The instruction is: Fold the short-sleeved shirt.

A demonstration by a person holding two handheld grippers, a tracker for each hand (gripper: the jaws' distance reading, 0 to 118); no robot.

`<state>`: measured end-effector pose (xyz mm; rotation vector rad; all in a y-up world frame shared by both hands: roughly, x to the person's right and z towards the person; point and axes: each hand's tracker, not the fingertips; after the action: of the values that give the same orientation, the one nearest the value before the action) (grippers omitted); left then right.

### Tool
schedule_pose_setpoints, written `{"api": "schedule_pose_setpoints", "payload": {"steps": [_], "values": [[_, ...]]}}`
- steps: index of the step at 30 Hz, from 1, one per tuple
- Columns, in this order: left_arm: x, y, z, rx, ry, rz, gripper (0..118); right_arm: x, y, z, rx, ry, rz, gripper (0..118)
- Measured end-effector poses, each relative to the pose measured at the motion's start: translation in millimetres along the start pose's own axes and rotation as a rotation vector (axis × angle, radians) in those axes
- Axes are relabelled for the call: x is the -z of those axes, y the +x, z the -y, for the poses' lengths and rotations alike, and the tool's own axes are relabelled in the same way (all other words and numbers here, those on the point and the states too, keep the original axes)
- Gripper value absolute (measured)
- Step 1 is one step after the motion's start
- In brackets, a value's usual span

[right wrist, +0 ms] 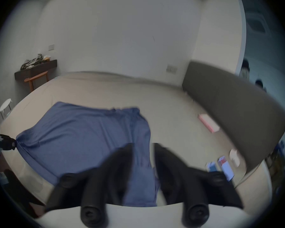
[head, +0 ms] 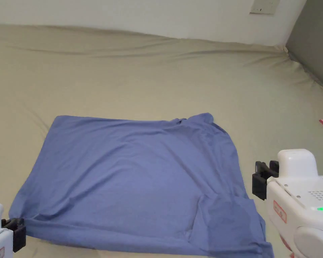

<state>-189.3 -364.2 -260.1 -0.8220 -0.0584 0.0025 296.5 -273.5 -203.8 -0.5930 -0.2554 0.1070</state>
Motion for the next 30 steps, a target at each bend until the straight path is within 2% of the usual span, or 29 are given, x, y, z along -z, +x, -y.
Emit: {"api": "schedule_pose_setpoints", "payload": {"steps": [1,2,3,4,7,9,10,13,15,16,19,22,23,26,30], "values": [[-2.2,1.0,-2.1,0.003,-0.001,0.001,7,7.8,5.9,11.8,0.038,-0.046,-0.002,44],[-4.4,2.2,-3.1,0.008,0.006,0.002,7,19.0,14.4,28.5,0.058,-0.095,0.011,80],[-6.2,3.3,-3.5,0.01,0.009,0.002,7,30.3,21.5,45.9,0.058,-0.154,0.029,101],[-6.7,3.9,-3.6,0.013,0.009,0.001,7,38.8,26.3,59.6,0.052,-0.208,0.041,111],[-8.1,8.3,-2.6,0.024,-0.011,-0.003,7,61.4,32.9,100.8,0.023,-0.393,0.068,112],[-4.9,8.5,0.5,0.026,-0.03,-0.013,7,76.6,42.3,125.8,0.066,-0.465,0.079,112],[-3.6,8.0,2.5,0.021,-0.04,-0.016,7,74.2,35.8,128.1,0.096,-0.518,0.098,112],[-1.3,7.3,8.3,0.015,-0.062,-0.025,7,75.4,40.0,140.7,0.204,-0.581,0.03,108],[0.0,7.0,11.4,0.013,-0.075,-0.031,7,80.4,41.8,146.1,0.189,-0.581,0.023,102],[1.2,7.2,12.5,0.011,-0.083,-0.032,7,80.2,39.7,146.2,0.176,-0.579,0.016,95],[4.7,8.8,15.6,0.012,-0.101,-0.038,7,82.1,34.0,146.4,0.145,-0.556,-0.061,51],[7.8,9.4,18.3,0.019,-0.113,-0.045,7,80.9,20.4,141.9,0.117,-0.541,-0.088,5],[8.2,8.6,19.0,0.016,-0.116,-0.044,7,80.9,17.9,141.2,0.127,-0.528,-0.128,6],[9.5,3.4,21.4,-0.027,-0.126,-0.031,7,79.4,18.5,139.4,0.135,-0.527,-0.103,5],[-0.1,-4.0,15.1,-0.101,-0.072,0.004,7,62.6,28.0,126.7,0.201,-0.419,-0.11,5]]}}
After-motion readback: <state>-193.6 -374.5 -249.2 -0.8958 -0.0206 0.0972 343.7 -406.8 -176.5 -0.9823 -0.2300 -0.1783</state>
